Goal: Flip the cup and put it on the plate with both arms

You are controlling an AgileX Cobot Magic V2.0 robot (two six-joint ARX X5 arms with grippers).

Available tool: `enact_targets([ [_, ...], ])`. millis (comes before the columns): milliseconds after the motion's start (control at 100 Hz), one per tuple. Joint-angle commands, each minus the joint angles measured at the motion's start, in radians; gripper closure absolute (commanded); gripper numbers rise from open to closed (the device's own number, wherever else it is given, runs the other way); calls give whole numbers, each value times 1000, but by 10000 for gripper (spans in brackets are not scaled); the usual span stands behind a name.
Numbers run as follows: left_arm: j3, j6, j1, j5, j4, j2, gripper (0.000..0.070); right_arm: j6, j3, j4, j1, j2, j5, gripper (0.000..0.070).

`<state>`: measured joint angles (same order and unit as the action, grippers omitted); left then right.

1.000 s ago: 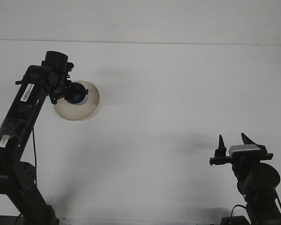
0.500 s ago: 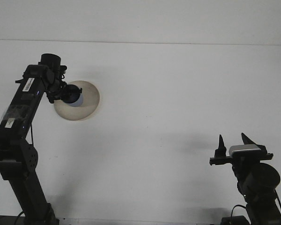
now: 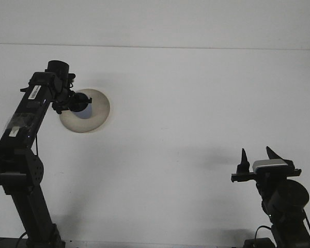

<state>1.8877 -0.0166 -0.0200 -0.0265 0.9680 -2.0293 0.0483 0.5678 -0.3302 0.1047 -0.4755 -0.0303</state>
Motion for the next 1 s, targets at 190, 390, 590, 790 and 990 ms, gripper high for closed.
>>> enact_targets([
  [190, 31, -2, -5, 4, -13, -19, 207, 5, 8, 12, 2, -3, -3, 219],
  [390, 99, -1, -10, 4, 9, -19, 109, 5, 8, 12, 2, -3, -3, 219],
  [590, 227, 5, -10, 4, 116, -18, 110, 5, 8, 12, 2, -3, -4, 219],
  [790, 271, 20, -10, 4, 203, 26, 111, 5, 8, 12, 2, -3, -4, 219],
  [990, 270, 39, -10, 4, 262, 109, 111, 5, 8, 12, 2, -3, -4, 219],
])
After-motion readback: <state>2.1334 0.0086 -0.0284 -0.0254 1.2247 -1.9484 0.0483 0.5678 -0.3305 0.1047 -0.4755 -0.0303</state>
